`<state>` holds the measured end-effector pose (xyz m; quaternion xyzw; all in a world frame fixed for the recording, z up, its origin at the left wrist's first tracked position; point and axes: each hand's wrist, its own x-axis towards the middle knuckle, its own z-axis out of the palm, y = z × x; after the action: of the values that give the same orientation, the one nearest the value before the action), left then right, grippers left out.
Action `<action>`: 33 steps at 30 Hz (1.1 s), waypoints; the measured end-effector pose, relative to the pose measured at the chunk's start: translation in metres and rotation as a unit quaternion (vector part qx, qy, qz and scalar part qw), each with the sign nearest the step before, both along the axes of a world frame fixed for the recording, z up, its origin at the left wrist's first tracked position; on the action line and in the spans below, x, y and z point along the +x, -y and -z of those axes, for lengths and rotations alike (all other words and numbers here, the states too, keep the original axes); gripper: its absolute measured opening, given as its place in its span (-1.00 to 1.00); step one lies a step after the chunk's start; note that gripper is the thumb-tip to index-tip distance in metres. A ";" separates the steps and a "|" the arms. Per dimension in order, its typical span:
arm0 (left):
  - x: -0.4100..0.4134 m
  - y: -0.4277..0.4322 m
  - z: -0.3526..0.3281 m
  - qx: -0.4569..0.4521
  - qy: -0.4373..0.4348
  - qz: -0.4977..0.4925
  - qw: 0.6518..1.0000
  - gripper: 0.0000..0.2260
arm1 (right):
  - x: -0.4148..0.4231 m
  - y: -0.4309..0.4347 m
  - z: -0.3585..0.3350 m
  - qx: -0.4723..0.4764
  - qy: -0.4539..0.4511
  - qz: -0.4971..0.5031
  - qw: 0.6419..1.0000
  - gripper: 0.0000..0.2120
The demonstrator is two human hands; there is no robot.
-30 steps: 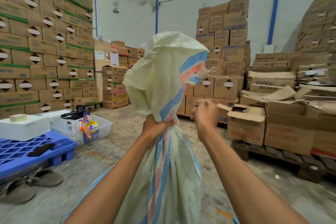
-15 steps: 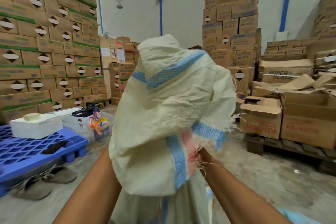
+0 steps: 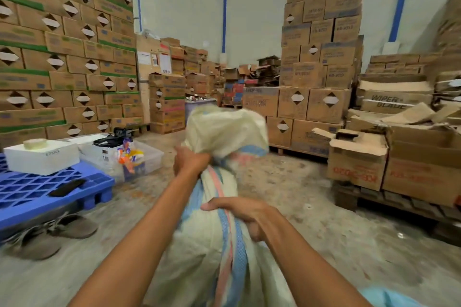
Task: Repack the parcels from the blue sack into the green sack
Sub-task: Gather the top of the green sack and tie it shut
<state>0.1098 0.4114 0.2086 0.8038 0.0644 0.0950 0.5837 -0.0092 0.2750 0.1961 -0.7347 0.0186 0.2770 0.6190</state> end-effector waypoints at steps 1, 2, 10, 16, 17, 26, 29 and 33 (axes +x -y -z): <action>0.046 -0.014 0.036 0.043 -0.048 -0.030 0.997 0.00 | 0.004 0.004 0.010 -0.026 -0.006 0.009 1.000 -0.78; 0.080 -0.028 0.073 0.049 -0.106 -0.007 0.993 0.03 | 0.009 0.006 0.012 -0.044 -0.015 0.011 0.999 -0.78; -0.013 0.023 0.011 -0.099 -0.085 0.190 0.973 -0.49 | 0.047 0.022 0.004 0.166 0.171 0.305 0.922 -0.22; -0.042 0.029 -0.007 -0.070 -0.020 0.304 0.950 -0.48 | 0.058 0.036 -0.030 0.258 0.222 0.362 0.868 -0.31; -0.050 0.033 -0.006 -0.037 0.001 0.324 0.945 -0.58 | 0.058 0.039 -0.037 0.239 0.237 0.360 0.870 -0.36; -0.050 0.105 0.048 -0.138 0.031 0.210 0.968 -0.38 | 0.068 0.059 -0.085 -0.009 0.361 0.297 0.884 -0.56; -0.037 0.105 0.053 -0.173 -0.014 0.177 0.969 -0.51 | 0.071 0.073 -0.094 -0.060 0.331 0.288 0.896 -0.47; -0.022 0.083 0.058 -0.255 -0.090 0.259 0.927 -0.55 | 0.074 0.097 -0.093 -0.020 0.267 0.275 0.923 -0.42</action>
<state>0.0875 0.3285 0.1510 0.6213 -0.0716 -0.1519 0.7653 0.0645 0.1778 0.2887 -0.7597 0.0599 -0.1112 0.6379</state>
